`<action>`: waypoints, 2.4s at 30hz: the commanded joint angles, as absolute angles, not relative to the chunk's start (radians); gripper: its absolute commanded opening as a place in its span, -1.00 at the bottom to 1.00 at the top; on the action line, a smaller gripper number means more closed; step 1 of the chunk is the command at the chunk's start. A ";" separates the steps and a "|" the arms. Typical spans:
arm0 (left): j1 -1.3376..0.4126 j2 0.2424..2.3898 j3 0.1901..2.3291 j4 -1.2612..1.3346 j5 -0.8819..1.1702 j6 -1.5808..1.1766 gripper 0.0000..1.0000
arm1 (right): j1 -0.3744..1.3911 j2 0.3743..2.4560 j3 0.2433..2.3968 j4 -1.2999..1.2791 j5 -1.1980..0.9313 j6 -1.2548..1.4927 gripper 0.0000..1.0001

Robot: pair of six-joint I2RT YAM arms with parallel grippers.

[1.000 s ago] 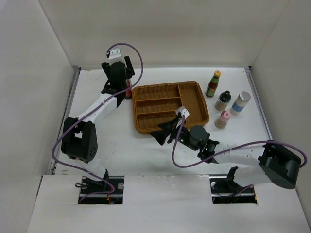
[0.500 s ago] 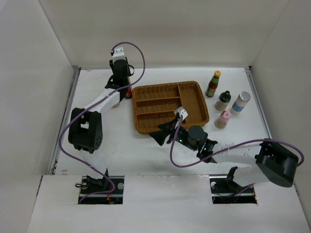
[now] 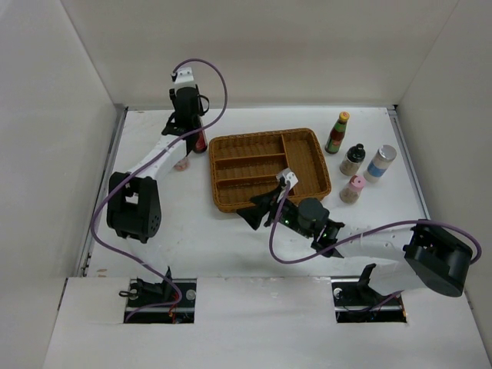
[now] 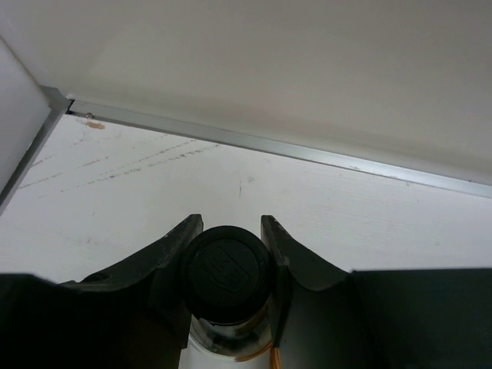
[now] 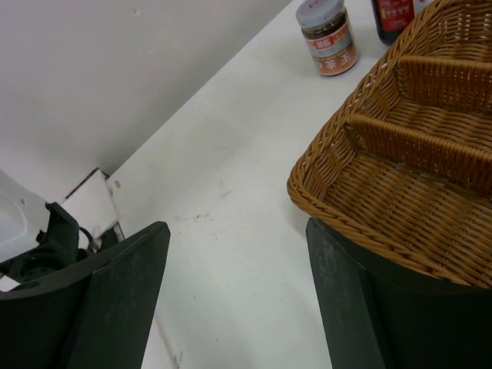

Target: Organize the condiment bottles

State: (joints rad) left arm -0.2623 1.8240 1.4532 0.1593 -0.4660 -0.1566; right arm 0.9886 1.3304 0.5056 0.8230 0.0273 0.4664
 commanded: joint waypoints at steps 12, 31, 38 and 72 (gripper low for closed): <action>-0.346 1.606 1.557 0.302 -0.465 -0.140 -0.65 | 0.938 1.305 0.486 0.922 0.017 0.514 0.58; -0.447 1.726 1.533 0.330 -0.460 -0.152 -0.63 | 0.889 1.272 0.465 0.919 0.012 0.532 0.59; -0.469 1.747 1.425 0.406 -0.474 -0.158 -0.56 | 0.890 1.269 0.465 0.919 0.012 0.532 0.59; -0.489 1.461 1.134 0.472 -0.521 -0.166 0.70 | 0.860 1.264 0.454 0.914 0.018 0.543 0.65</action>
